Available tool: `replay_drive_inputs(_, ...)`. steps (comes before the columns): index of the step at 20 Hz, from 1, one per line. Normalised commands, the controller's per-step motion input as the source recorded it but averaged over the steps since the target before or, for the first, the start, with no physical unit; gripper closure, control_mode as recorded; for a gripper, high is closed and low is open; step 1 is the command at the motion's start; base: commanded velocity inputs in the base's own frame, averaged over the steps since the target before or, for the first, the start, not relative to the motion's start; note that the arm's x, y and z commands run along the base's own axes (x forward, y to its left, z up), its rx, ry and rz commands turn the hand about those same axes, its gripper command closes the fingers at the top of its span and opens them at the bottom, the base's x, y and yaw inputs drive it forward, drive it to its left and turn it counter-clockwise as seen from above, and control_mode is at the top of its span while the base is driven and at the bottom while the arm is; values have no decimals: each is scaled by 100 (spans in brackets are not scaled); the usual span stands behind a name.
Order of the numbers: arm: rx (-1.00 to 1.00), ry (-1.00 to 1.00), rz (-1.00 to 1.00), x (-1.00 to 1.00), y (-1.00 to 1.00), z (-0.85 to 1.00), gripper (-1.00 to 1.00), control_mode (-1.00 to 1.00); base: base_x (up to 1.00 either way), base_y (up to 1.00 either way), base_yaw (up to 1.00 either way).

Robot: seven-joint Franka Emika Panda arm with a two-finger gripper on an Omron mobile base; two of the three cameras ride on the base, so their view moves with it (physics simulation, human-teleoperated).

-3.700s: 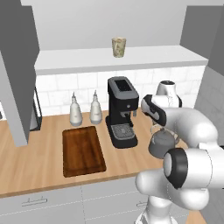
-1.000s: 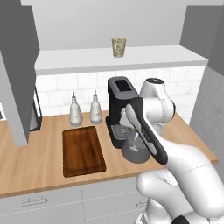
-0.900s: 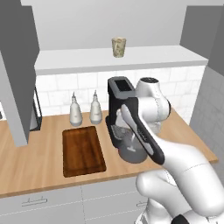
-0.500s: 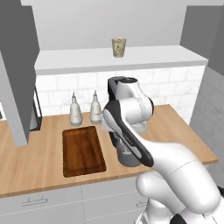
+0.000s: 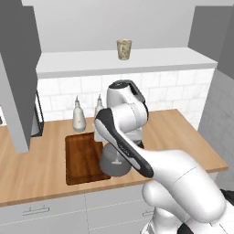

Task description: Pick the kettle from the counter and place it on the tray. Then pick the mug from the cabinet and place it on the tray. Then close the cabinet doors.

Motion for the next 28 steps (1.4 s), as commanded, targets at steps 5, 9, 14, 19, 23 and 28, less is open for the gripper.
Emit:
replay_drive_inputs(5,0,-2,6,-6,28,0,100,-100,0,0,0)
replay_drive_inputs(9,0,0,2,5,3,0,100,-100,0,0,0)
replay_drive_inputs(14,0,0,0,20,1,0,100,-100,0,0,0)
replay_drive_inputs(19,0,-2,0,36,24,0,100,-100,0,0,0)
replay_drive_inputs(23,0,-3,0,58,29,0,100,-100,0,0,0)
replay_drive_inputs(28,0,-2,0,56,18,0,100,-100,0,0,0)
